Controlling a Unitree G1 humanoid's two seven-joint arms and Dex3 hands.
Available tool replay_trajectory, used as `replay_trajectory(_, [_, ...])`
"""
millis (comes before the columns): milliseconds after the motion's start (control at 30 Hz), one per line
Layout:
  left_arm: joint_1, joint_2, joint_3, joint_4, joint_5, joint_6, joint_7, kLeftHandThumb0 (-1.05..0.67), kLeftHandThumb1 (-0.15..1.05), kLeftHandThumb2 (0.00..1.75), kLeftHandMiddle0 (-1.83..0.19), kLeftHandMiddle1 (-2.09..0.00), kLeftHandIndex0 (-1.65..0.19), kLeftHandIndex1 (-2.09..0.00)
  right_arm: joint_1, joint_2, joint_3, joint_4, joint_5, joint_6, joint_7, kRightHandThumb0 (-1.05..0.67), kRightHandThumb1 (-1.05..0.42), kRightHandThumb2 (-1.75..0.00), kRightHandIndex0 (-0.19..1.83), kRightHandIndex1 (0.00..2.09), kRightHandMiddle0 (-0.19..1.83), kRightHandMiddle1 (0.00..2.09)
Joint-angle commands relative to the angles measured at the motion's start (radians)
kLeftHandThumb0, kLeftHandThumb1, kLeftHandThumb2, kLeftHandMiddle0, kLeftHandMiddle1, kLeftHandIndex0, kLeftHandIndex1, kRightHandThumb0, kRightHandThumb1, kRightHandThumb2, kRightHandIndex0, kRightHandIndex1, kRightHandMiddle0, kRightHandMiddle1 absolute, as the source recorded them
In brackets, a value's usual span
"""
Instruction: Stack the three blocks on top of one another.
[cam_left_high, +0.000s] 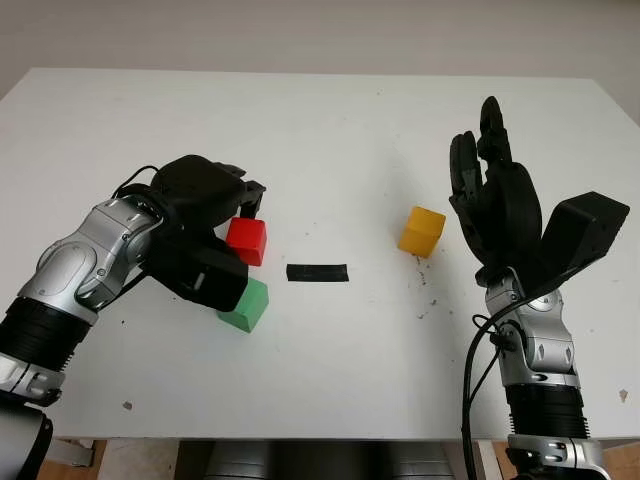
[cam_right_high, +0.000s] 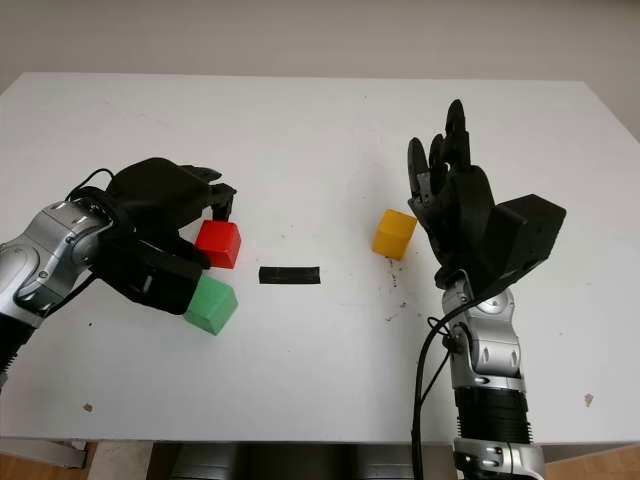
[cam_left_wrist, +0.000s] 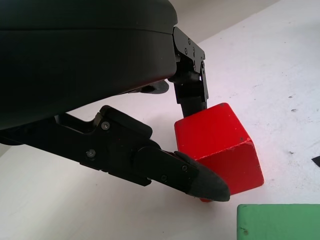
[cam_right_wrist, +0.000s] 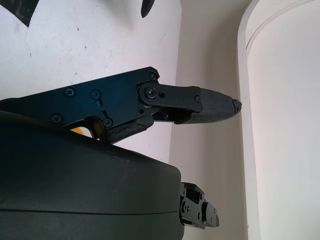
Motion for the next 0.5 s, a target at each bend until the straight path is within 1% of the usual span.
replay_trajectory(0, [0.005,-0.009,0.012,0.010,-0.032,-0.019,0.029,-0.34,1.01,0.05,-0.34,-0.08,-0.32,-1.54,-0.003,-0.008,-0.009,-0.024,0.000,-0.010,-0.001,-0.69,-1.05,-0.45,-0.18,0.04,-0.18,0.04])
replay_trajectory(133, [0.006,-0.014,0.046,0.027,-0.126,-0.066,0.061,-0.35,1.04,0.06,-0.38,-0.08,-0.27,-1.54,-0.002,-0.008,-0.008,-0.023,-0.004,-0.007,-0.005,-0.69,-1.05,-0.44,-0.19,0.04,-0.18,0.05])
replay_trajectory(167, [0.002,-0.018,0.057,0.026,-0.161,-0.067,0.050,-0.35,1.04,0.06,-0.38,-0.08,-0.26,-1.54,-0.002,-0.008,-0.008,-0.023,-0.004,-0.007,-0.005,-0.69,-1.05,-0.44,-0.19,0.04,-0.18,0.05])
replay_trajectory(333, [-0.027,-0.023,0.091,0.014,-0.286,-0.056,-0.030,-0.39,1.05,0.07,-0.37,-0.06,-0.21,-1.52,-0.001,-0.009,-0.006,-0.027,-0.003,0.000,-0.003,-0.68,-1.05,-0.43,-0.19,0.04,-0.19,0.05])
replay_trajectory(467, [-0.071,-0.035,0.118,0.014,-0.407,-0.028,-0.135,-0.38,1.05,0.10,-0.33,-0.05,-0.17,-1.54,0.000,-0.008,-0.002,-0.032,-0.005,0.004,-0.004,-0.66,-1.05,-0.44,-0.19,0.04,-0.19,0.04])
